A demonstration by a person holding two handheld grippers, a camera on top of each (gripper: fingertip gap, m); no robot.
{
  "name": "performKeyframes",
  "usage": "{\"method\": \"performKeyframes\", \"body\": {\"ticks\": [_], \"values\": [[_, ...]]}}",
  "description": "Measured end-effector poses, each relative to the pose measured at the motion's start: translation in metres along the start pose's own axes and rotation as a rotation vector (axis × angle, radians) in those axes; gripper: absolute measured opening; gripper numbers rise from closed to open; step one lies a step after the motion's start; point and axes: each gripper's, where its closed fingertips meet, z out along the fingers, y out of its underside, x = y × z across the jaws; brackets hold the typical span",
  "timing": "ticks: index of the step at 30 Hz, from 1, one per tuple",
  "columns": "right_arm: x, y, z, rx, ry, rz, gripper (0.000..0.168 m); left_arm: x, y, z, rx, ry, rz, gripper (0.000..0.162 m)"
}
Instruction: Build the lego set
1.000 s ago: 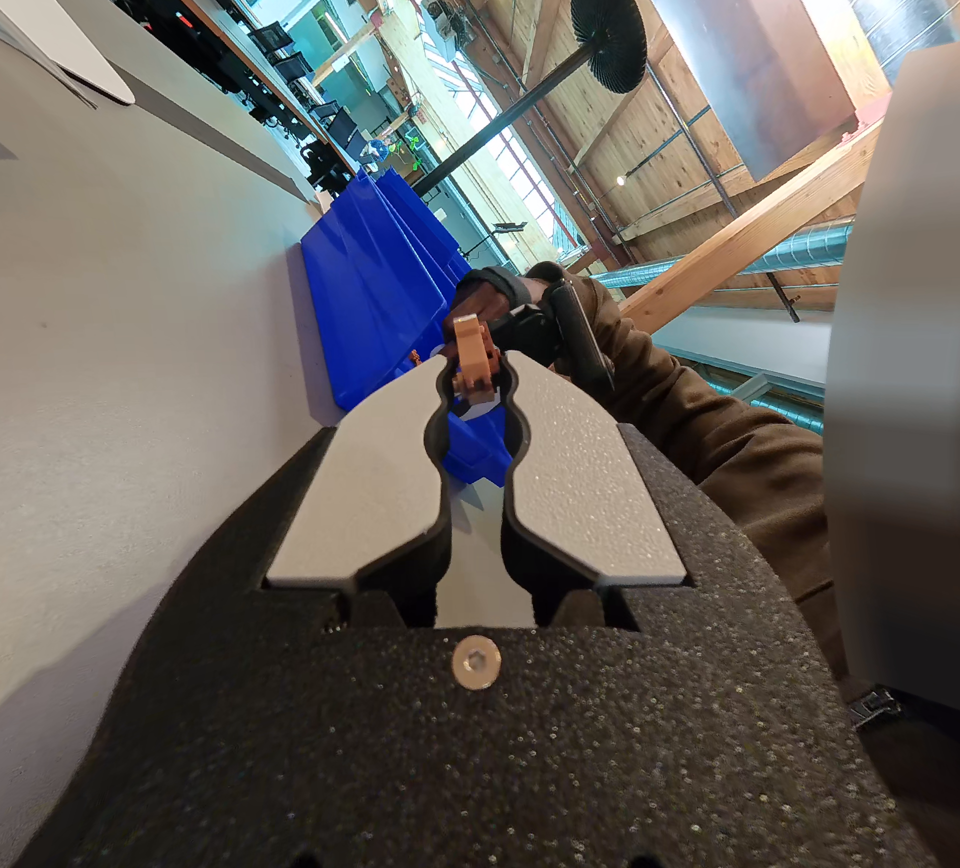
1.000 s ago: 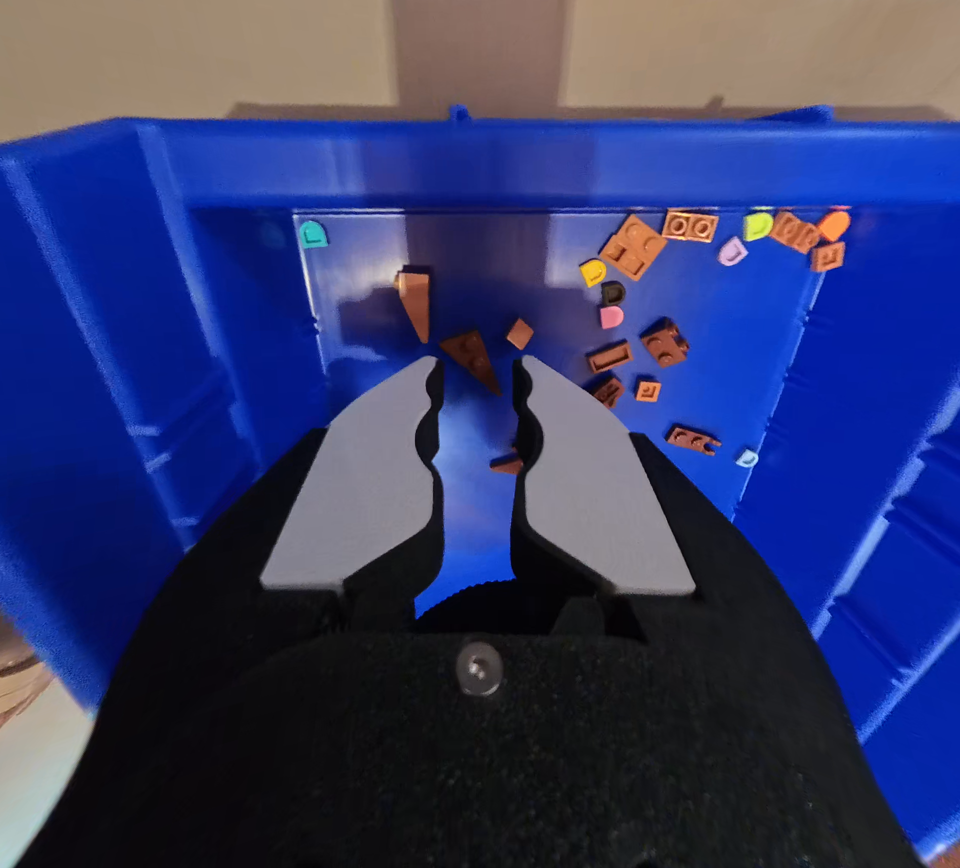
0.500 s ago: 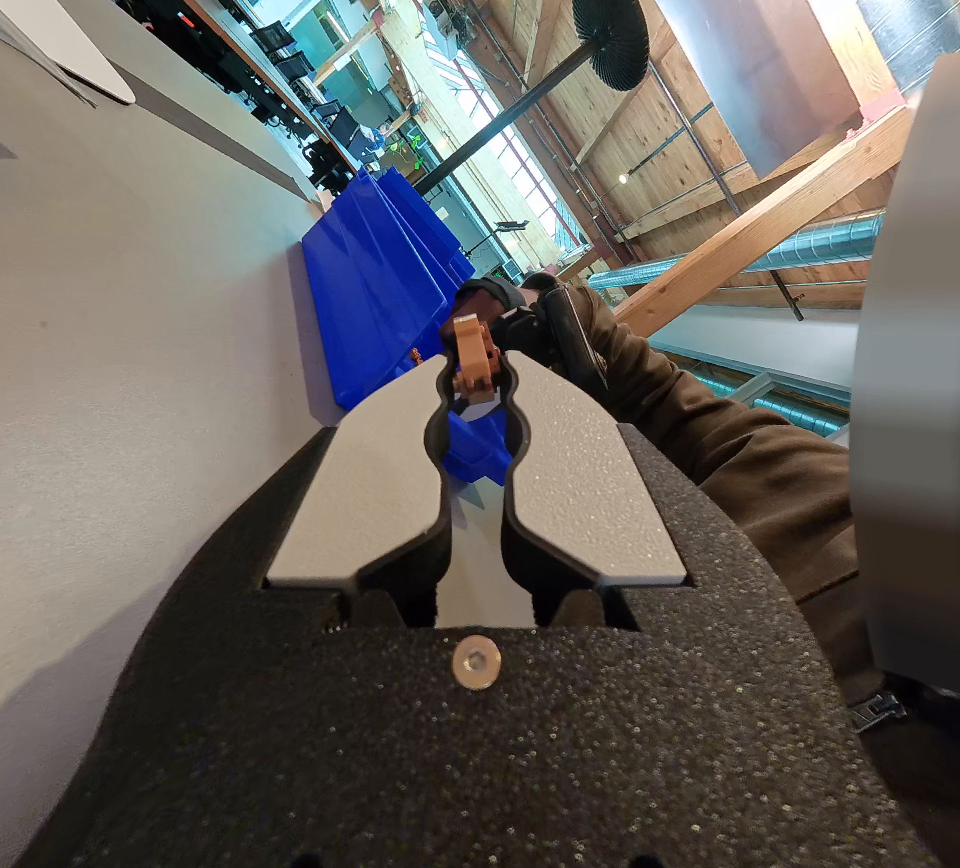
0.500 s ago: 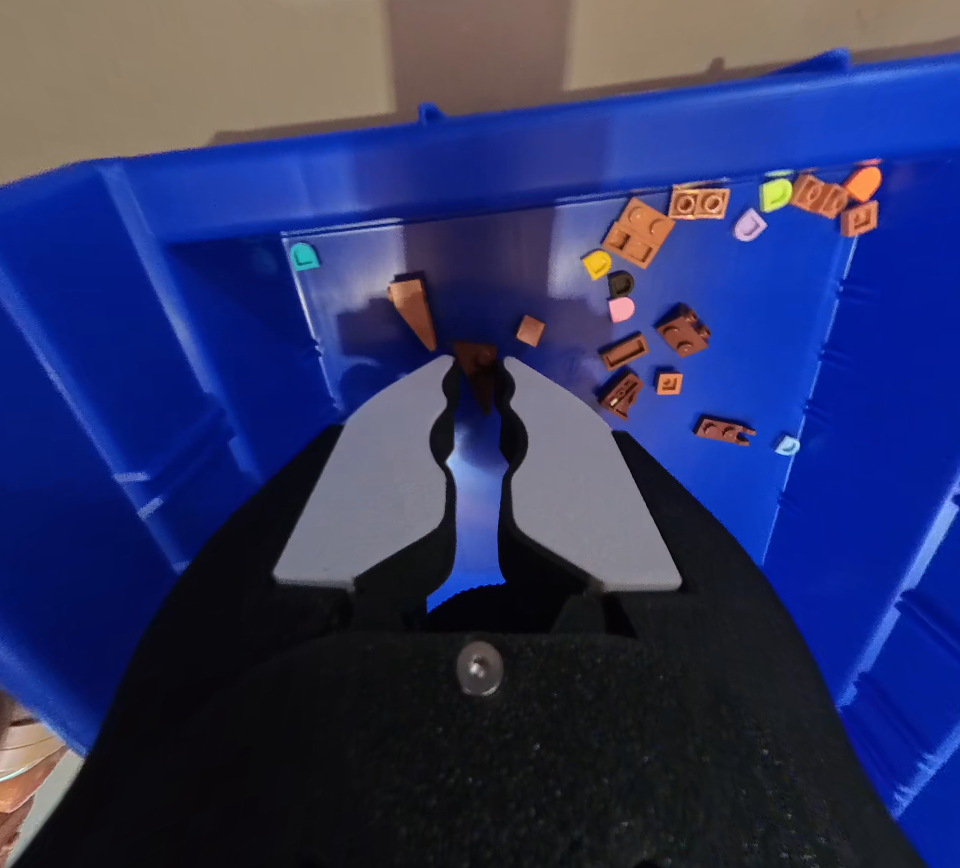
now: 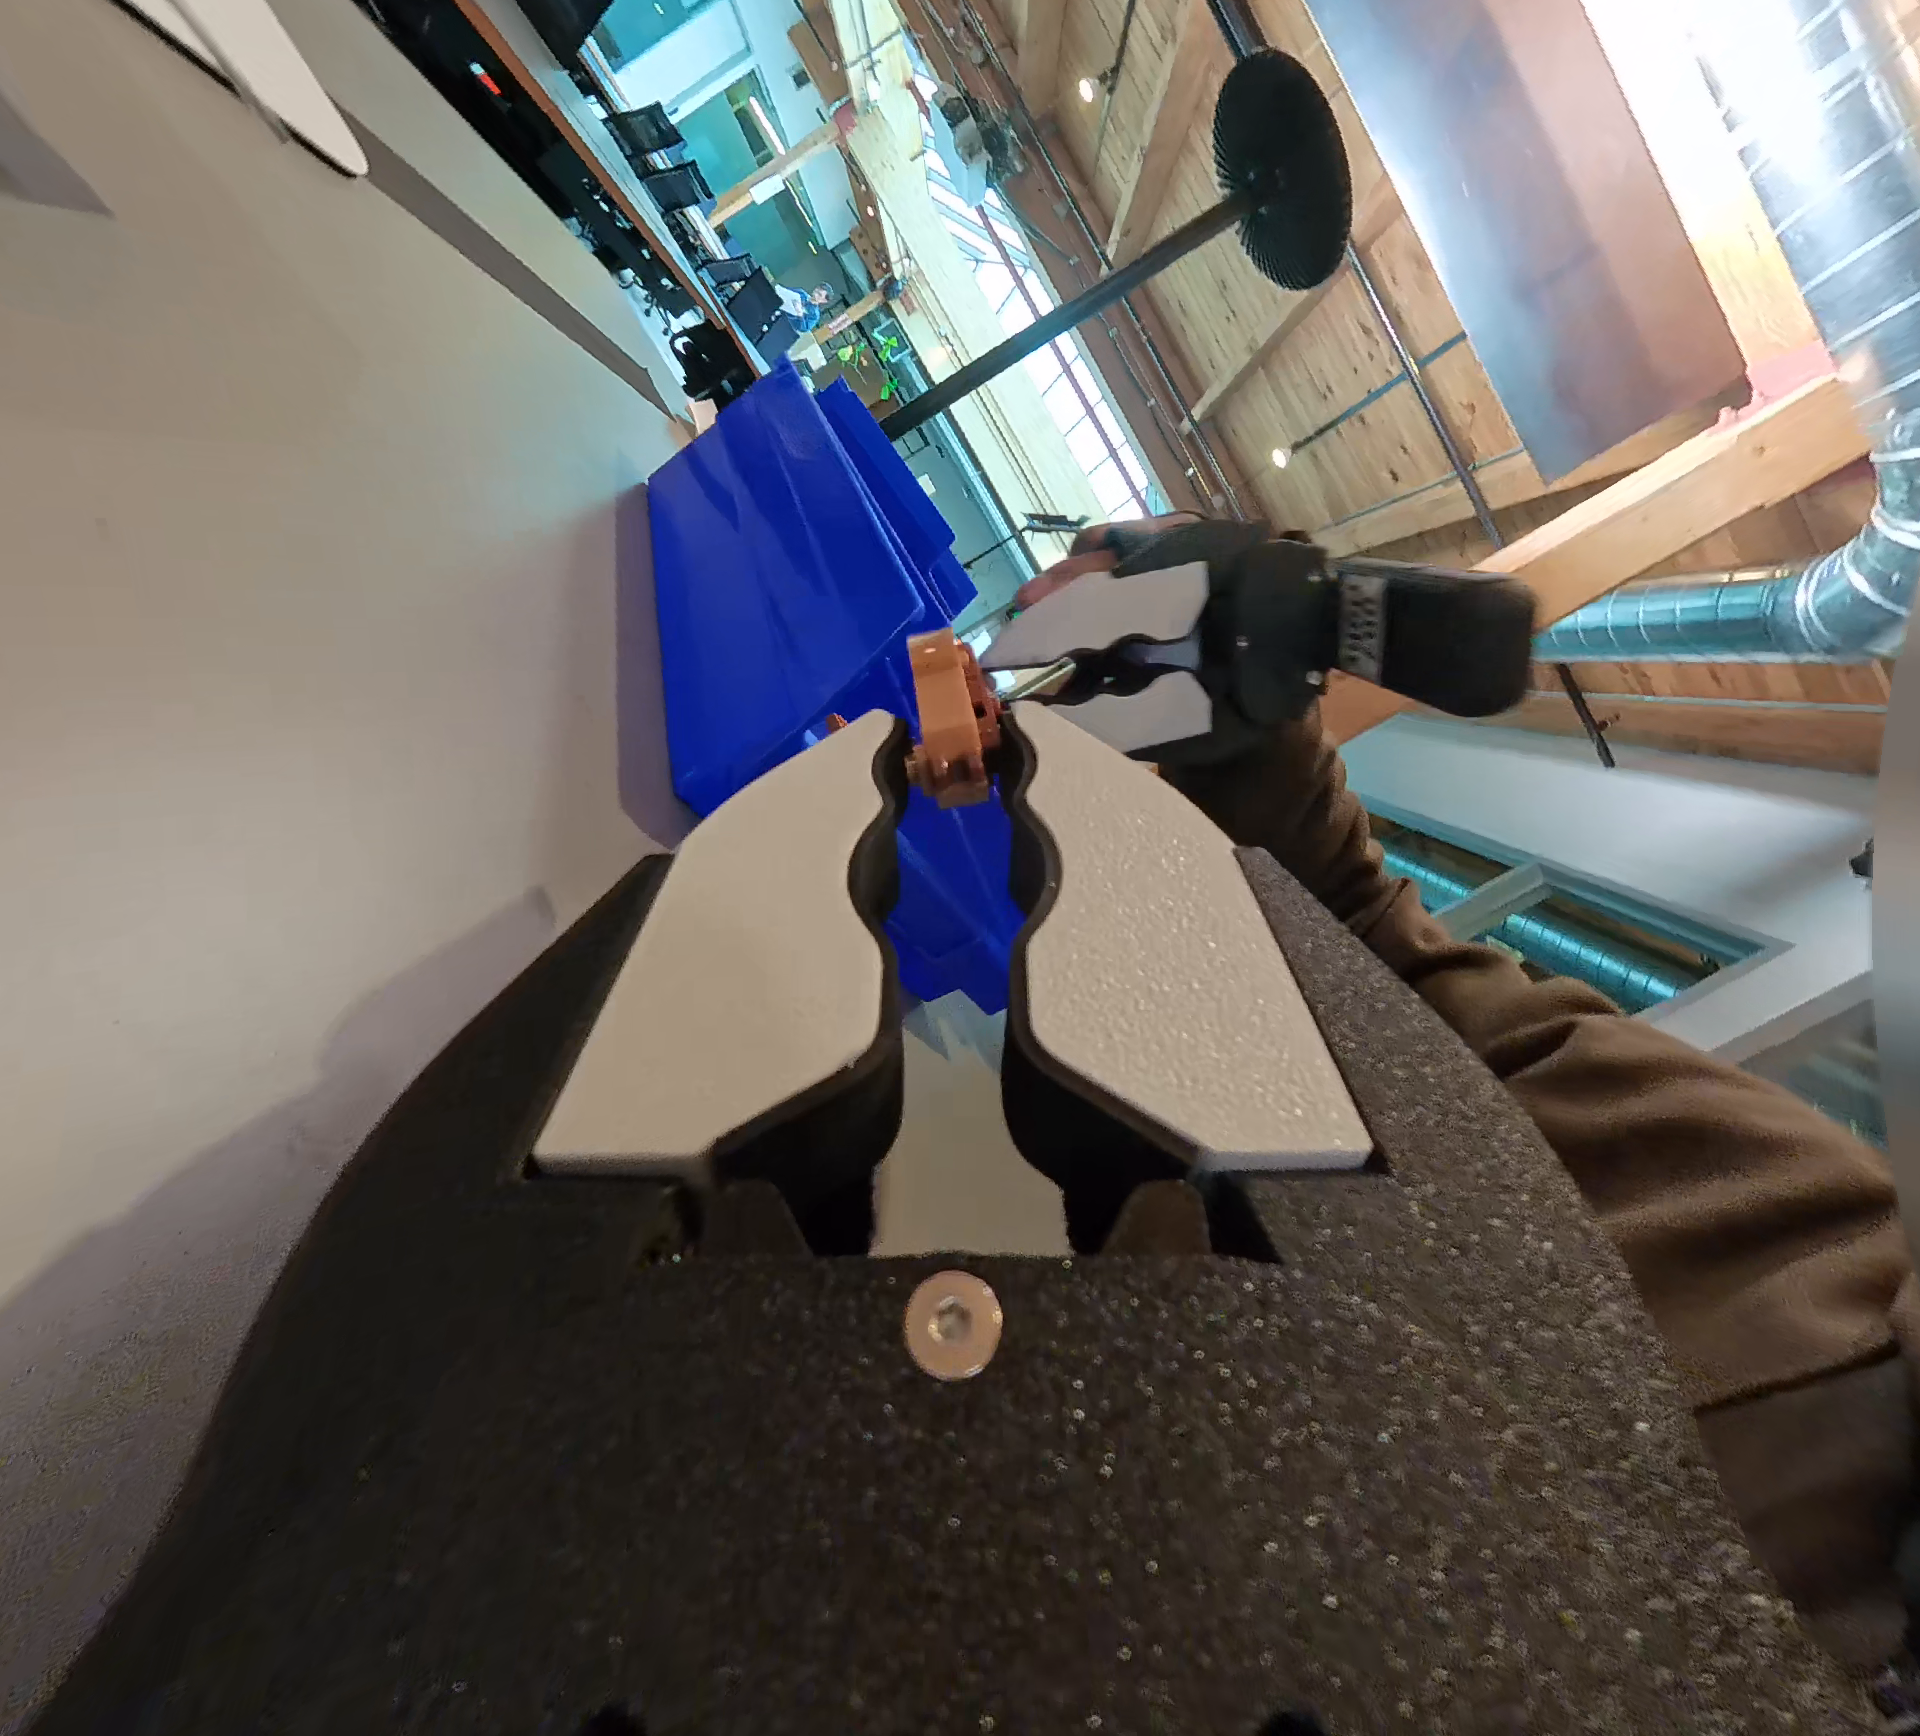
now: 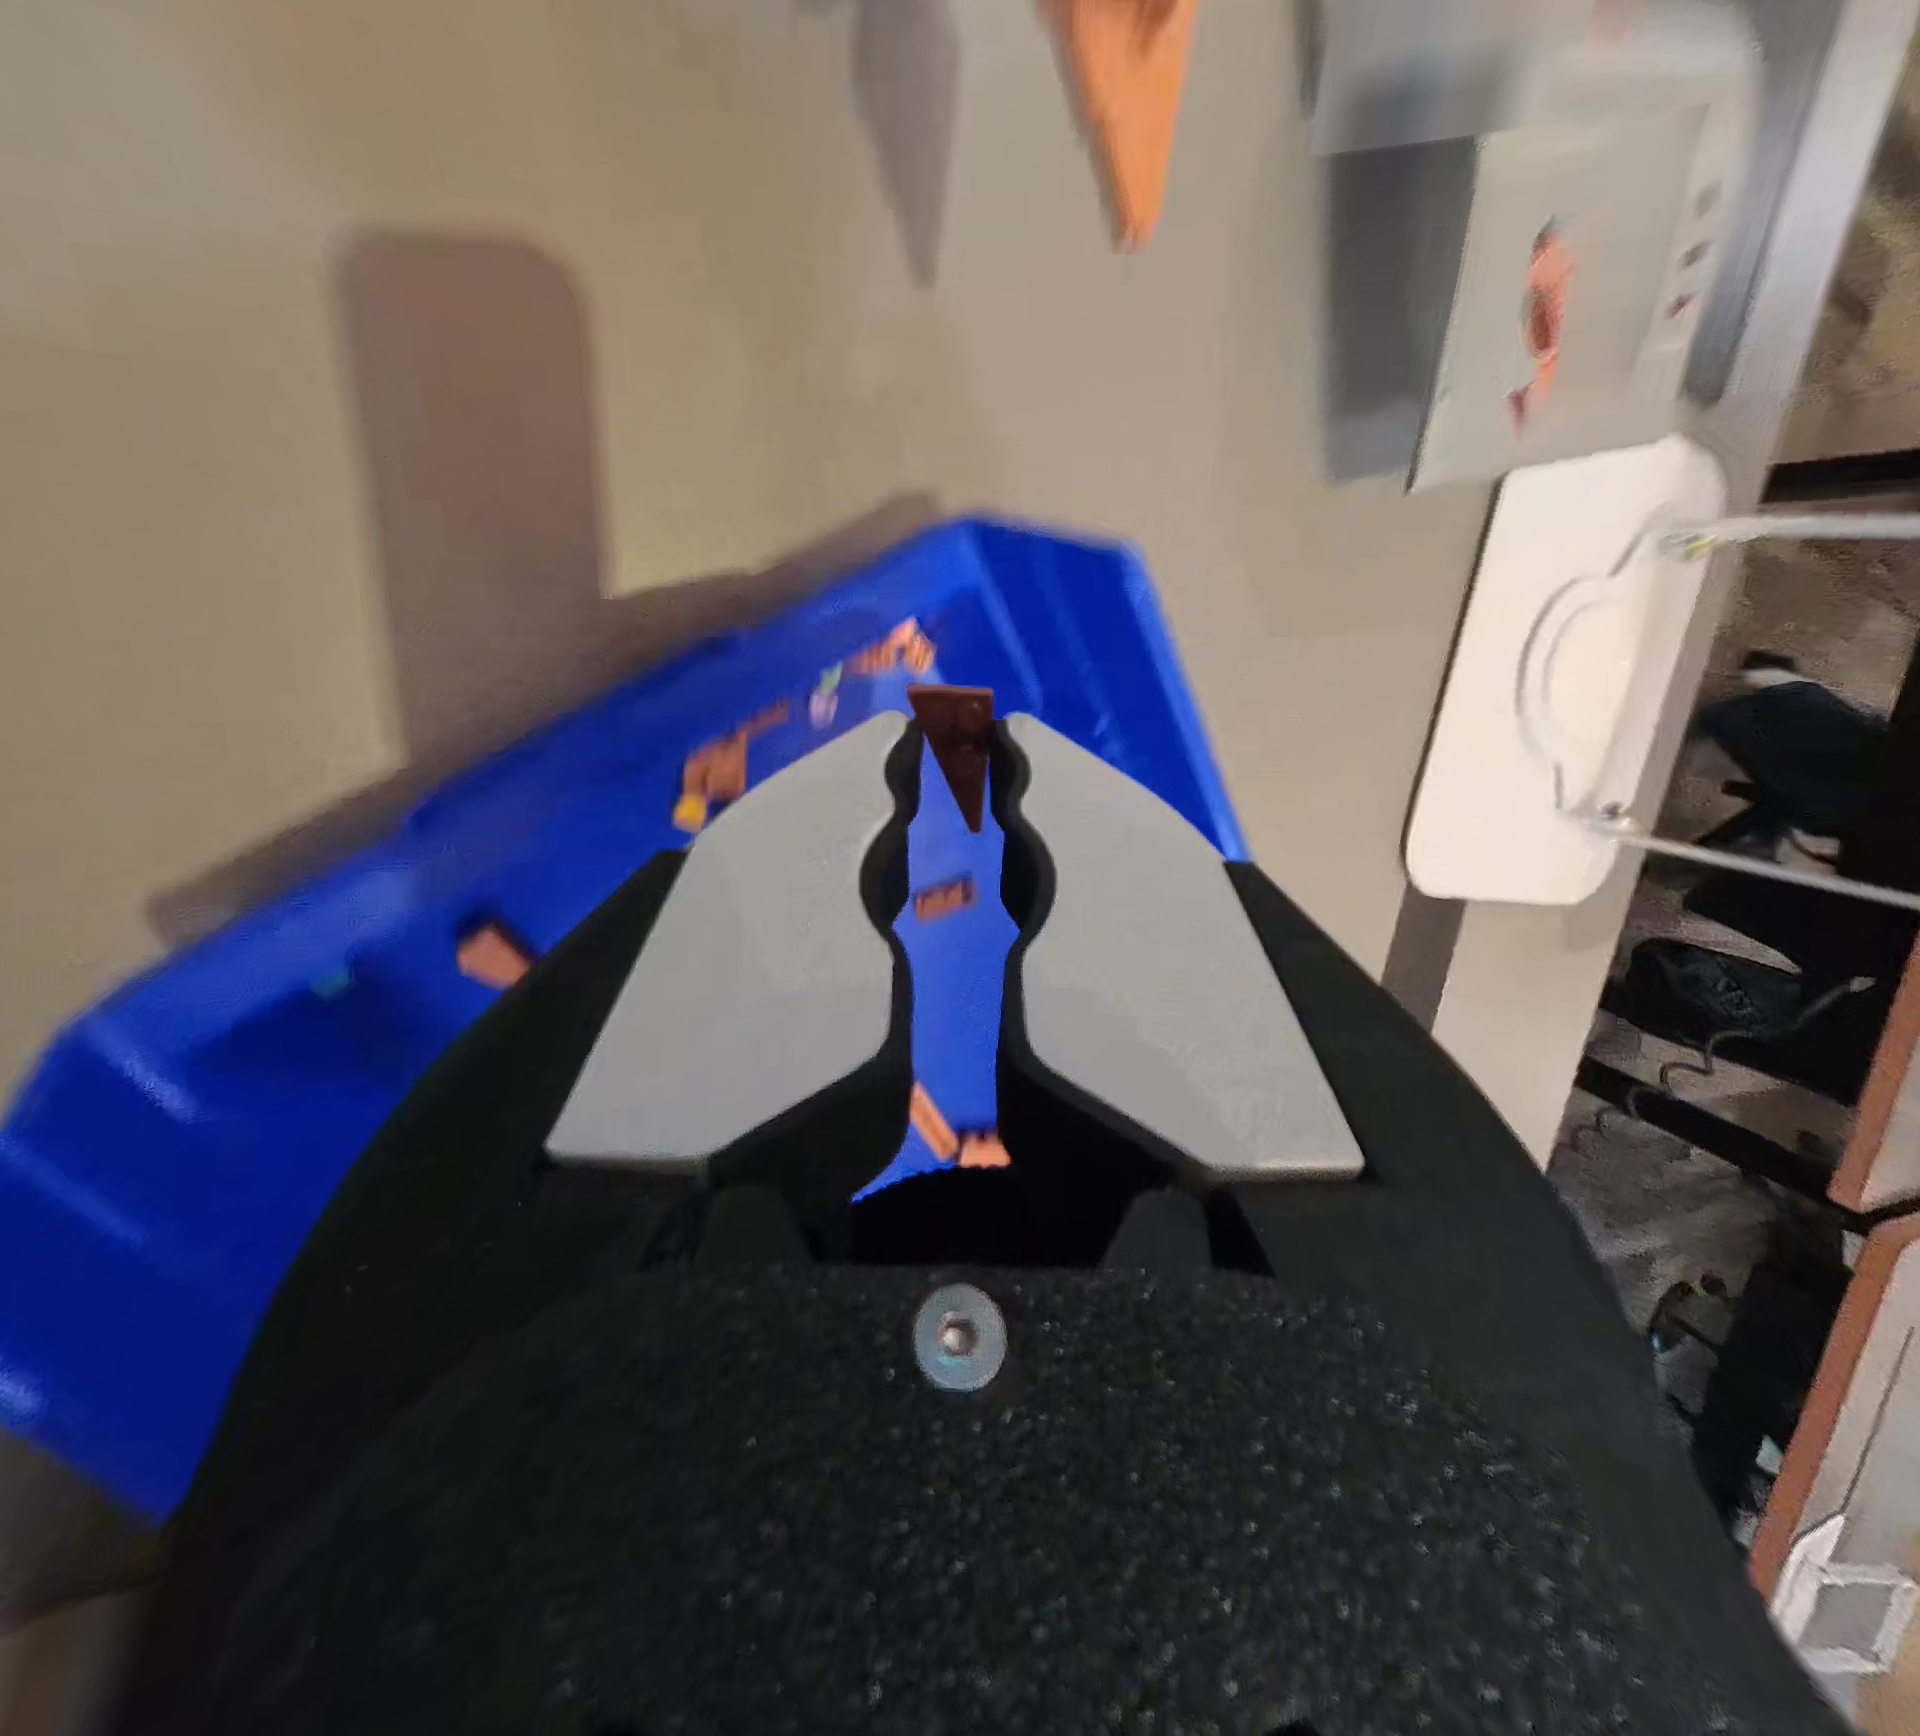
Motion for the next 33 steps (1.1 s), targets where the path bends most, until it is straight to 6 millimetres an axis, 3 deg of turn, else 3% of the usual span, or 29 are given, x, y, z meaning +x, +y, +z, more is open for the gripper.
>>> {"method": "performKeyframes", "body": {"ticks": [4, 8, 18, 33], "values": [[0.007, -0.062, 0.011, 0.065, 0.001, 0.062, 0.012, -0.003, 0.005, 0.000, 0.038, -0.013, -0.091, 0.016], [0.015, -0.088, 0.024, 0.040, -0.037, 0.122, 0.012, -0.002, 0.006, -0.001, 0.049, -0.025, -0.097, 0.016], [0.027, -0.091, 0.045, -0.076, -0.085, 0.167, 0.012, 0.002, 0.004, -0.001, 0.053, -0.010, -0.094, 0.016], [0.026, -0.096, 0.051, -0.100, -0.095, 0.096, 0.012, 0.000, 0.004, -0.001, 0.048, -0.010, -0.096, 0.016]]}}
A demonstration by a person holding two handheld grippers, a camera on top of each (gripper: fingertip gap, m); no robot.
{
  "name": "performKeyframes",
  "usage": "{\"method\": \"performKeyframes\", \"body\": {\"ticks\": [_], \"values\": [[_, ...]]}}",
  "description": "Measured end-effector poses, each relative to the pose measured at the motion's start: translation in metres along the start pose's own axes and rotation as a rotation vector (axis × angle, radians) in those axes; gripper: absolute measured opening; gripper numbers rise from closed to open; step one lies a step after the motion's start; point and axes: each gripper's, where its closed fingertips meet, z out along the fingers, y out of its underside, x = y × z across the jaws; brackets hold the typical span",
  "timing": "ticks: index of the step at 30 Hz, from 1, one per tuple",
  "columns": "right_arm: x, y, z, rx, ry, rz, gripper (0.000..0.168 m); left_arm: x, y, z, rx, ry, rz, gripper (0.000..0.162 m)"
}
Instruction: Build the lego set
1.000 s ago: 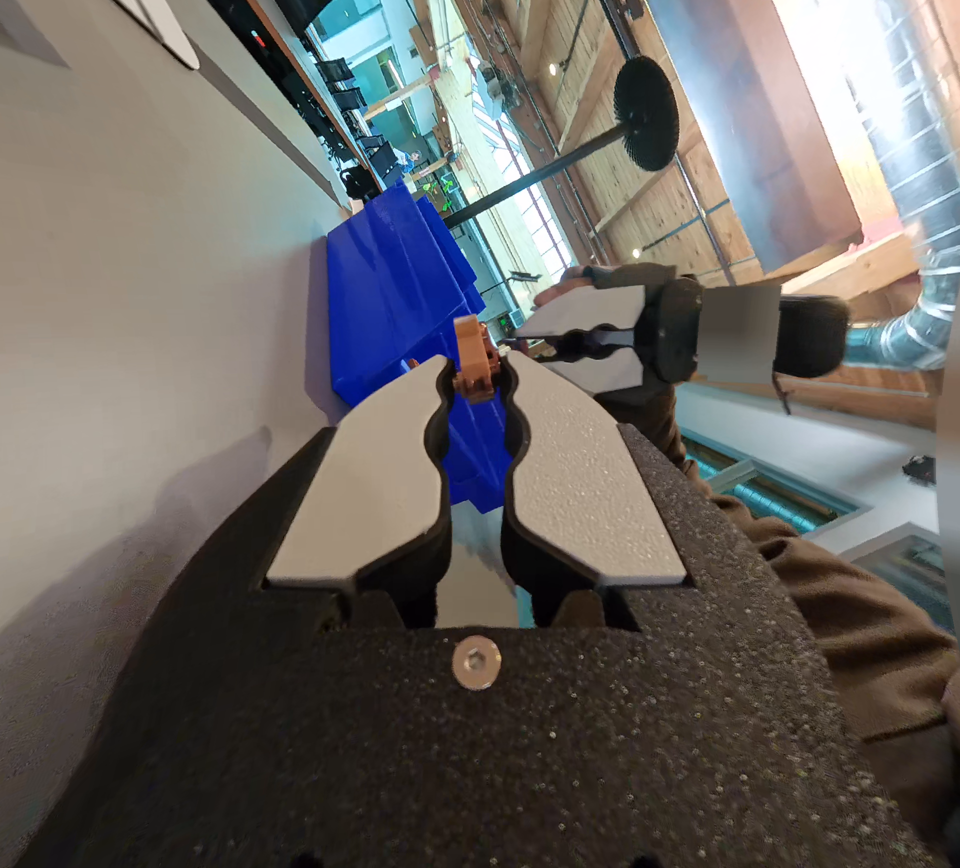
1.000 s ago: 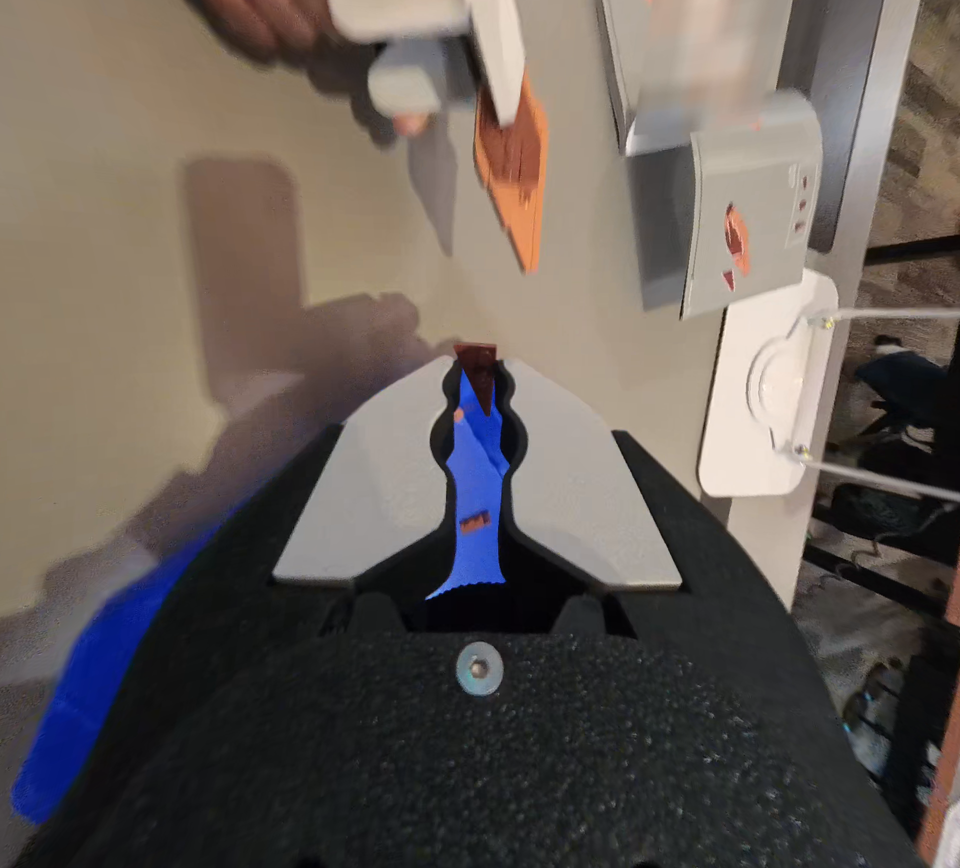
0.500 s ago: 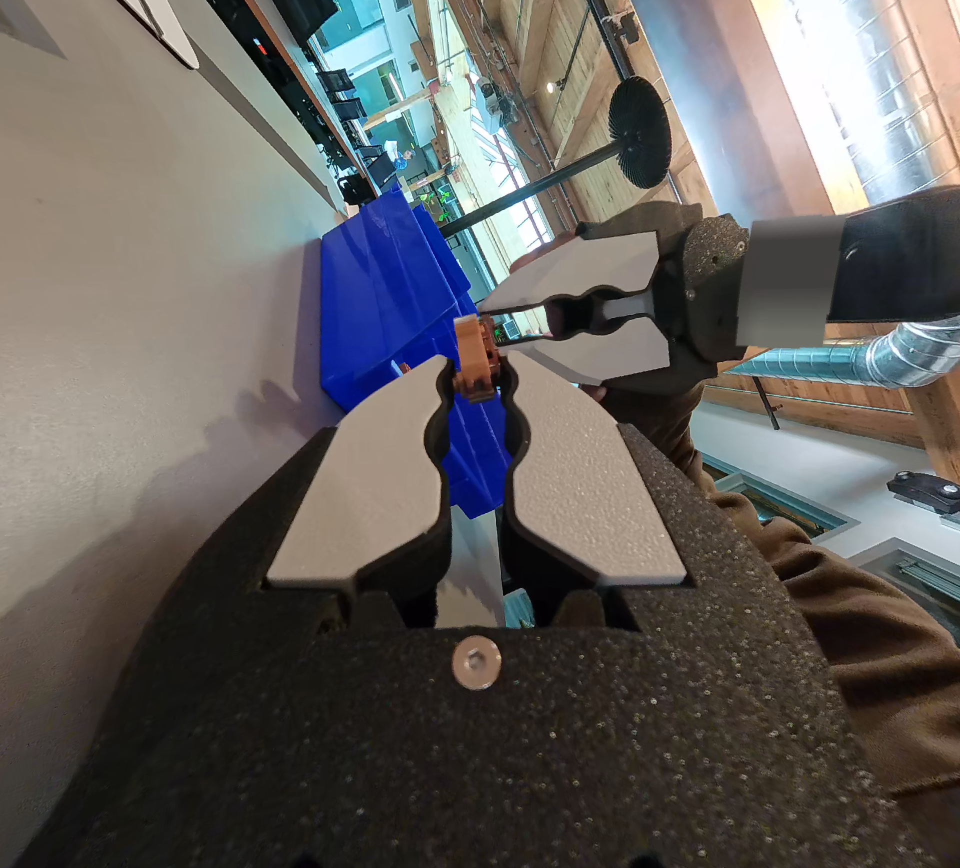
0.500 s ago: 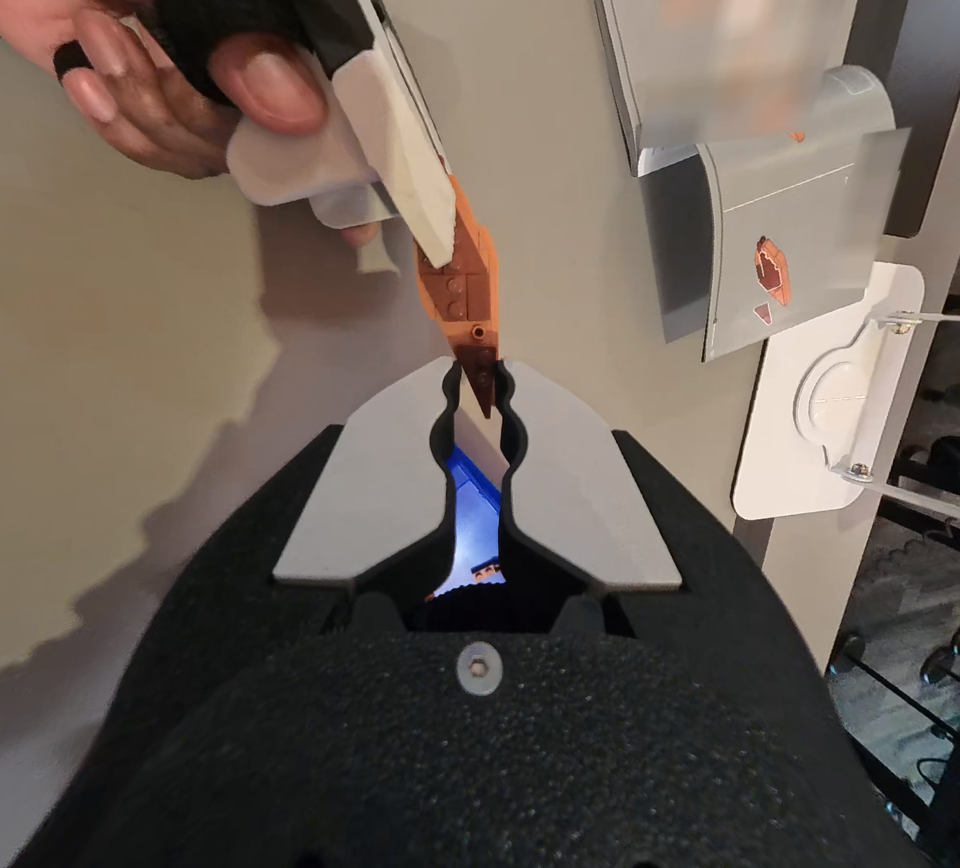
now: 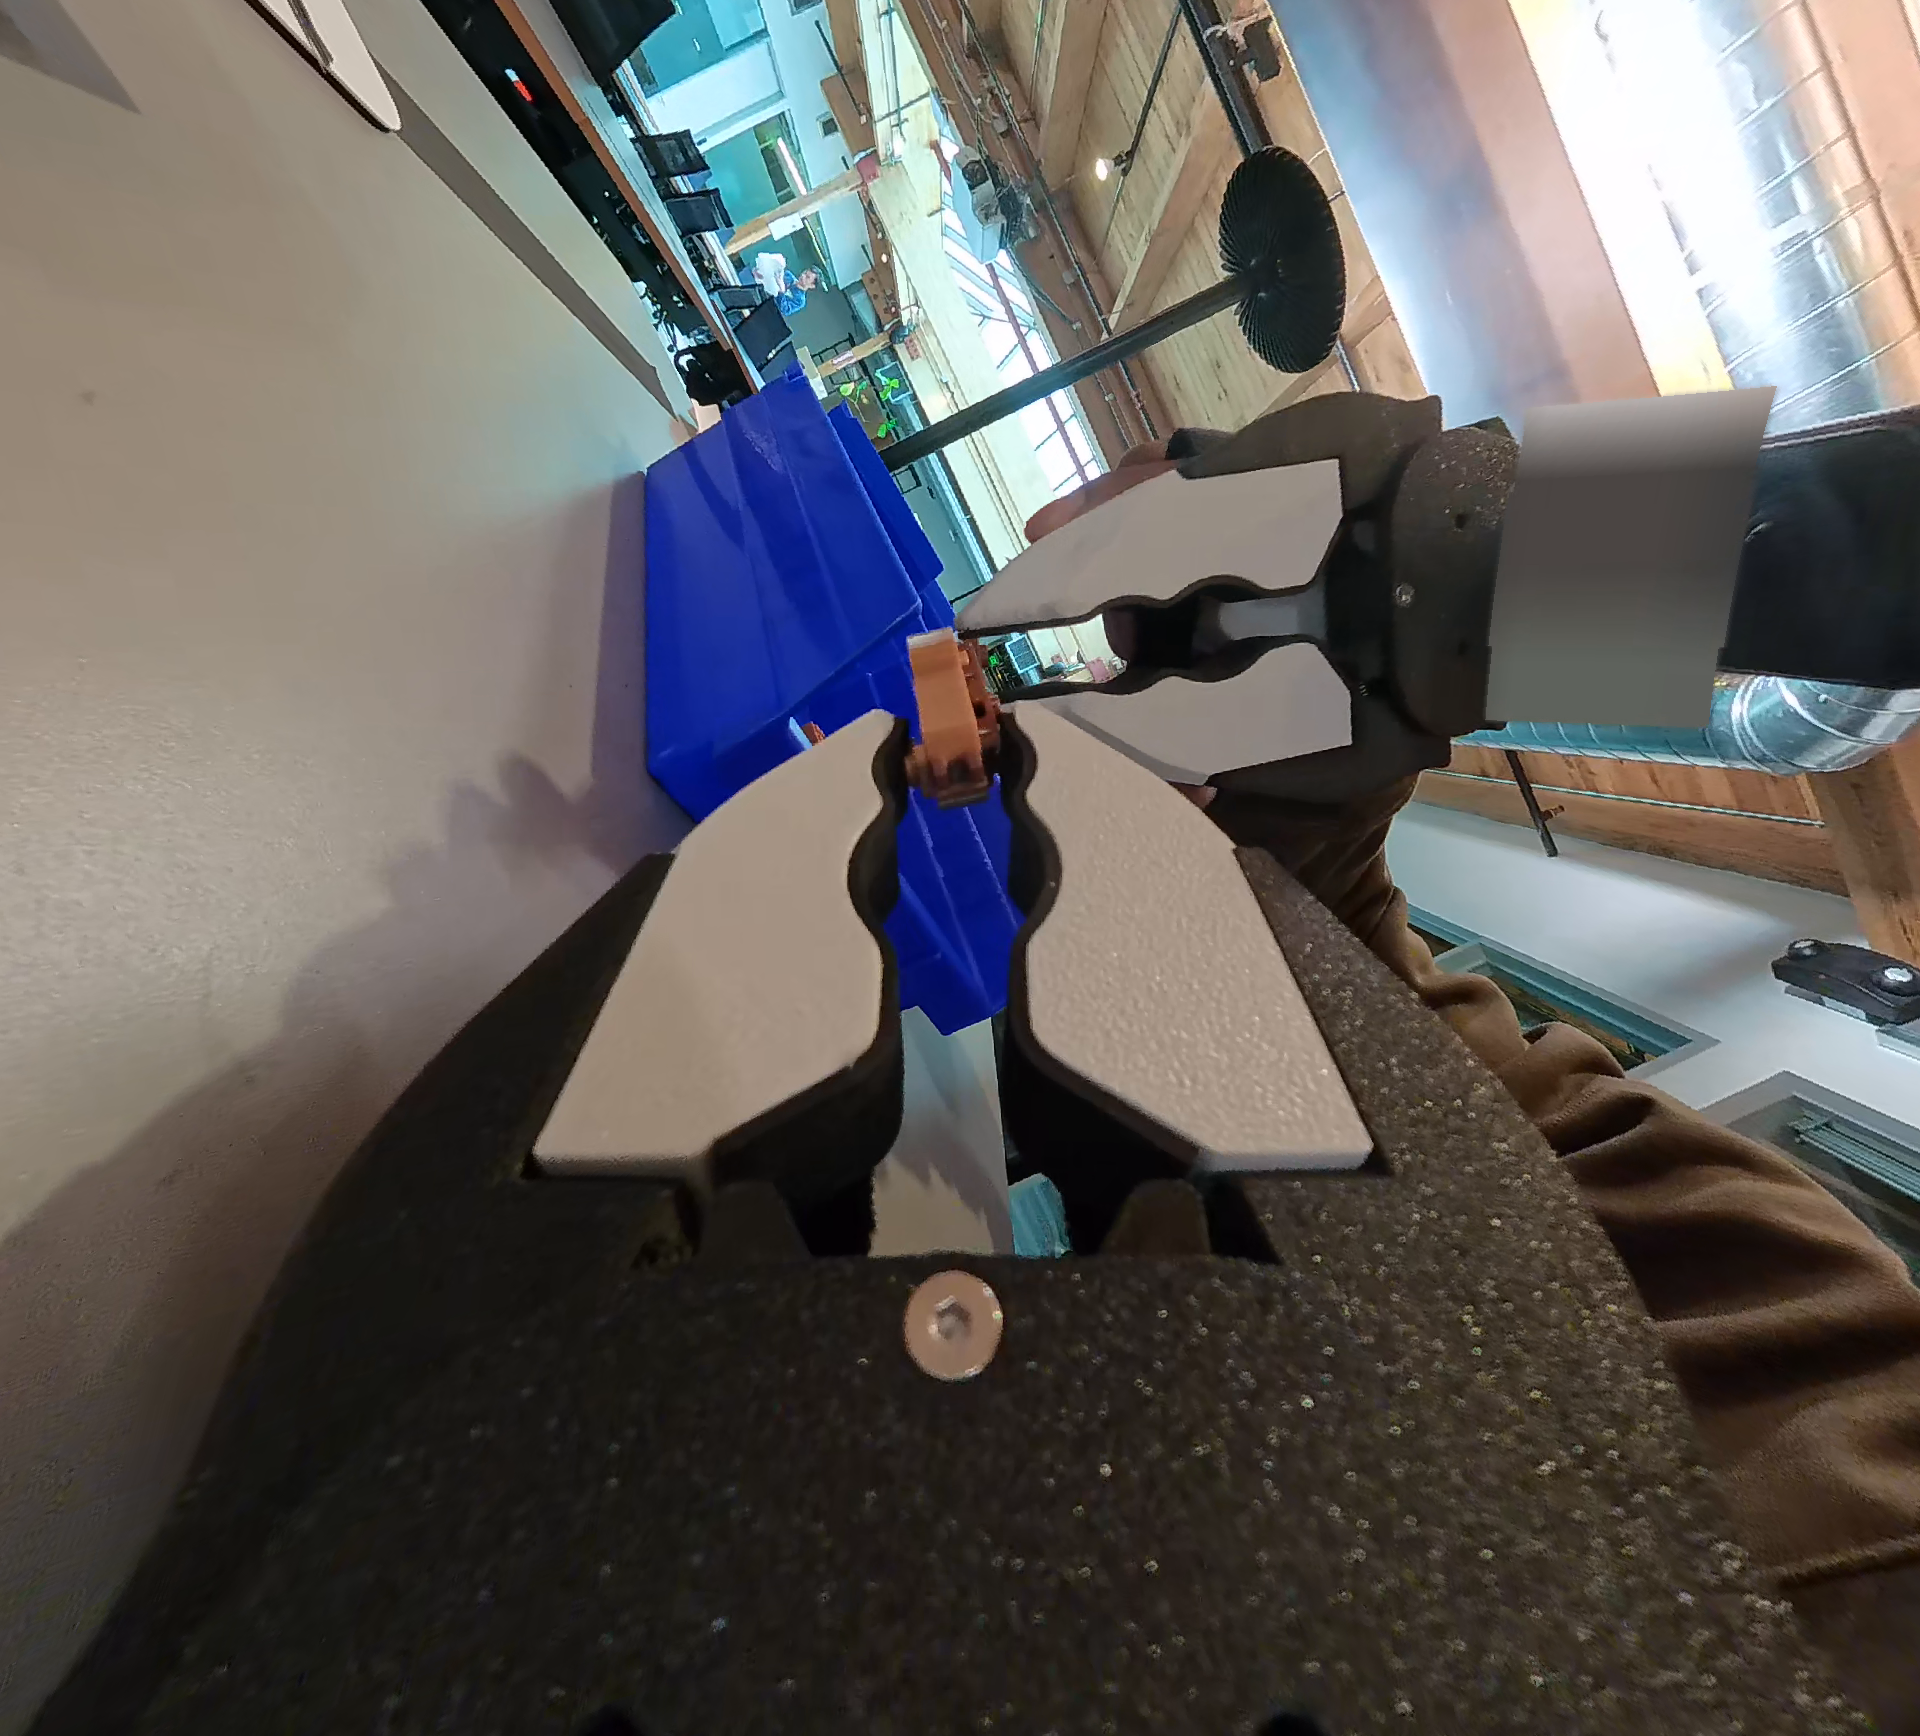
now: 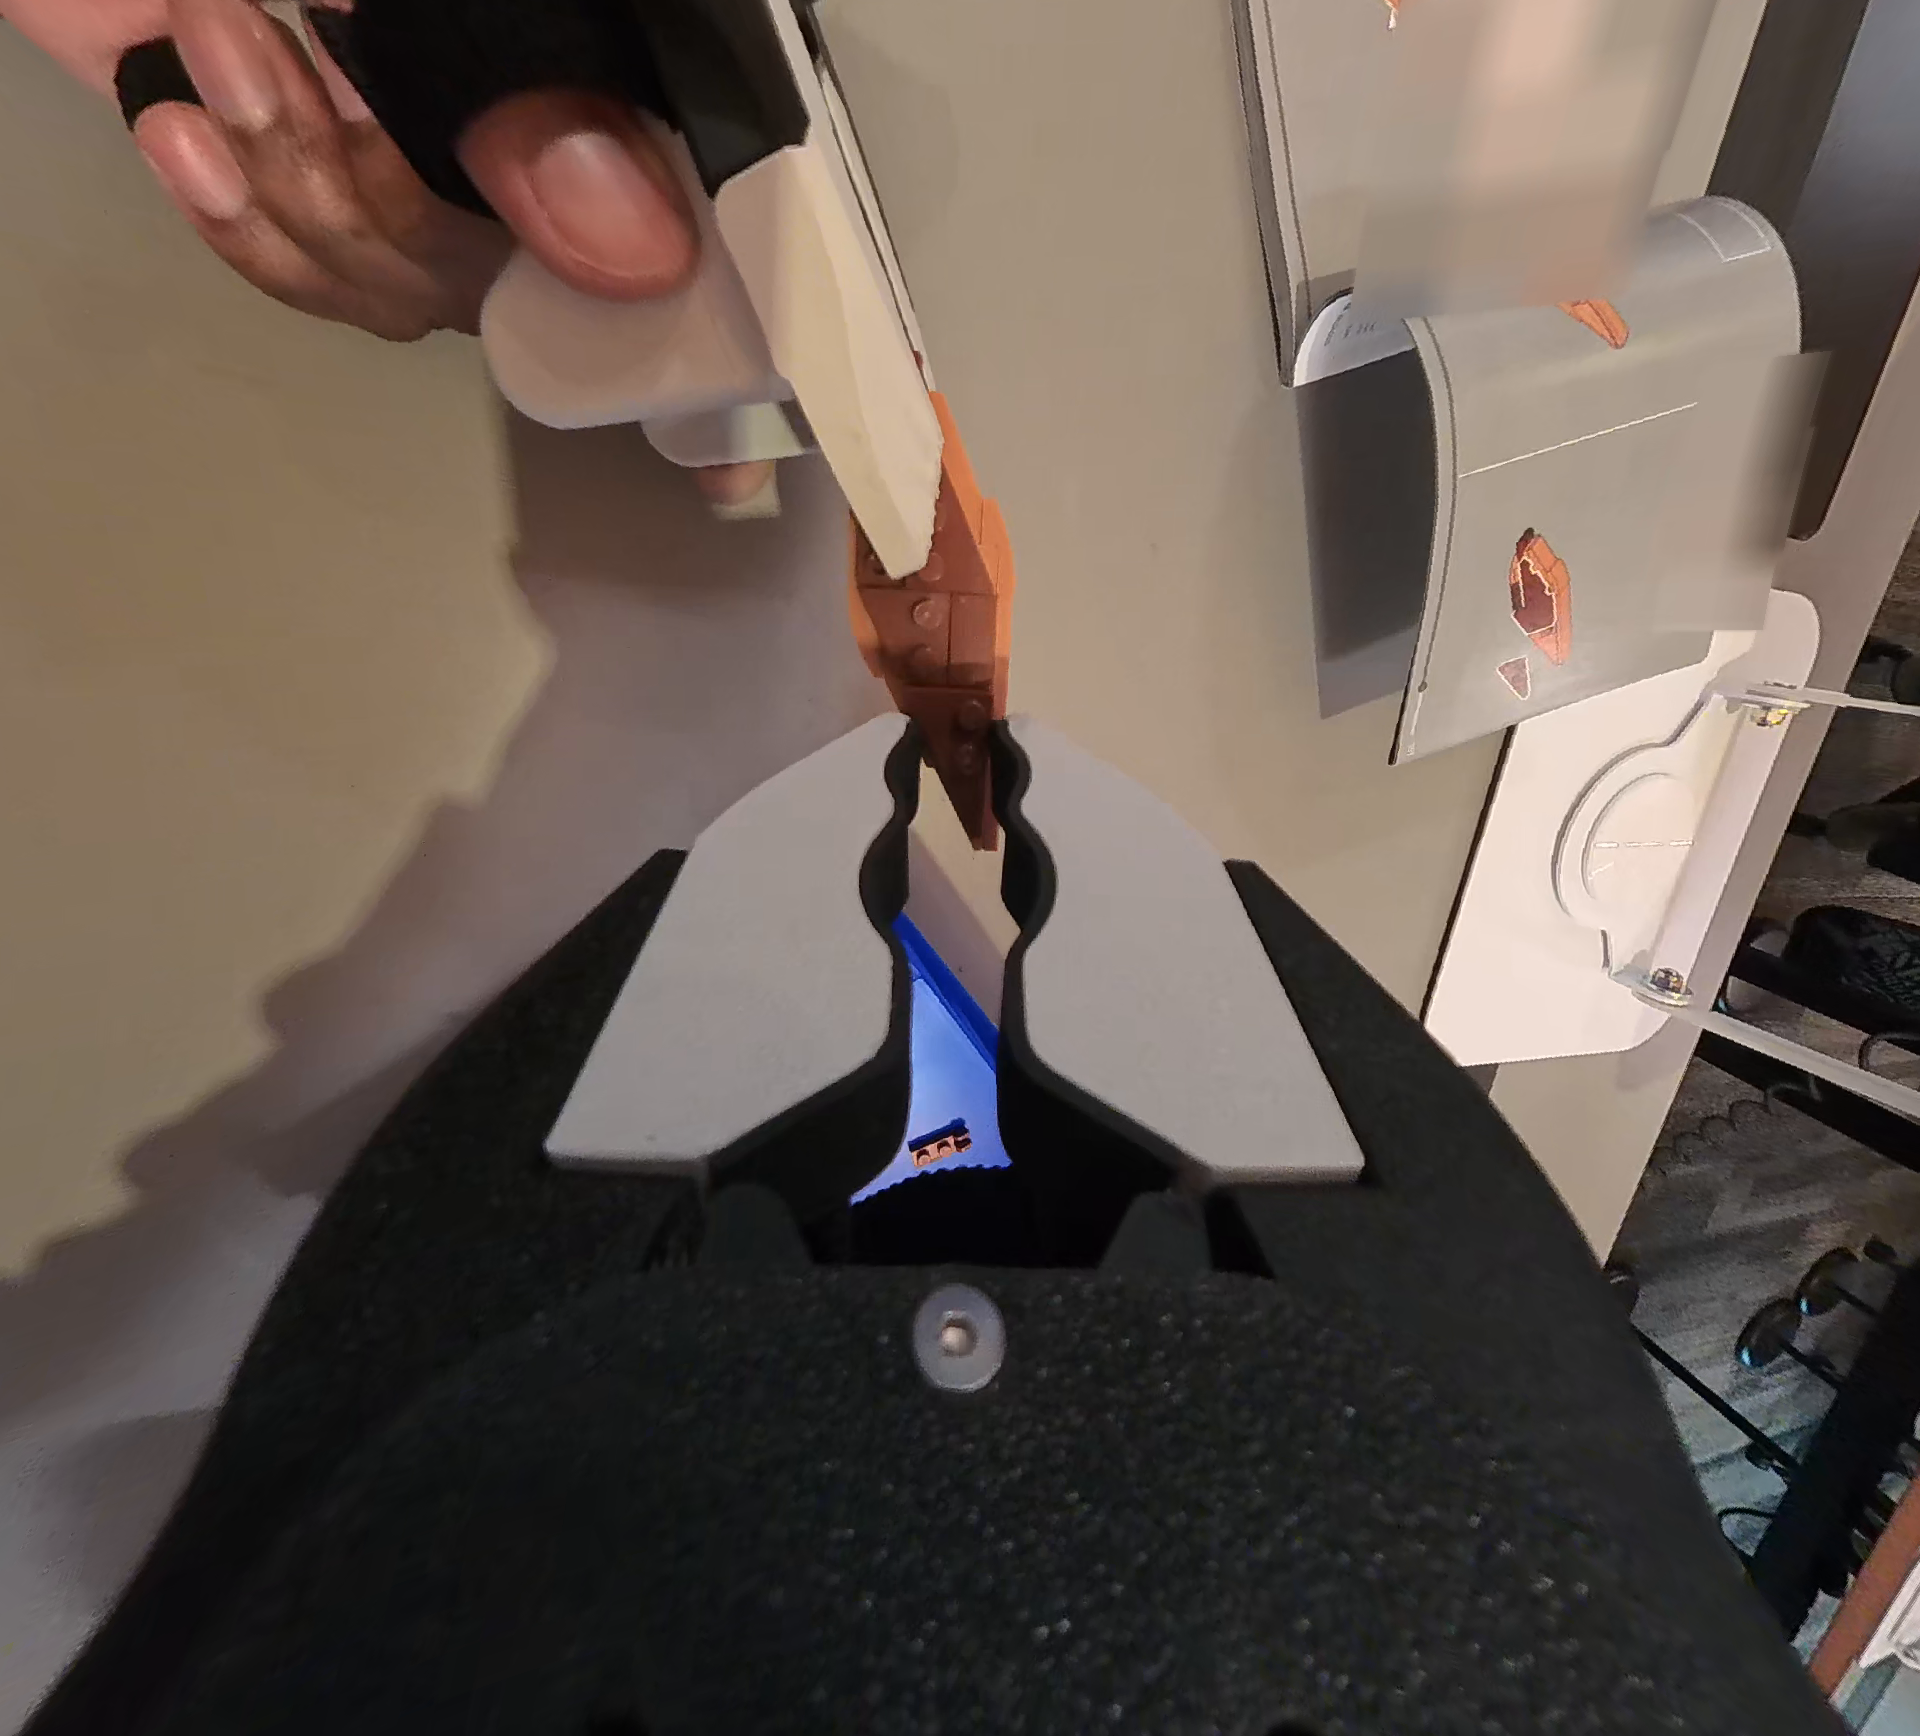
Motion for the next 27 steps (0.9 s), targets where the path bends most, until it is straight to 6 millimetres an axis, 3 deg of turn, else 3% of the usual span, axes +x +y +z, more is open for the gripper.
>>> {"method": "performKeyframes", "body": {"ticks": [27], "values": [[-0.0064, -0.0022, -0.0047, -0.004, -0.058, -0.177, 0.014, 0.0032, 0.0042, 0.0016, -0.018, 0.032, -0.043, 0.016]]}}
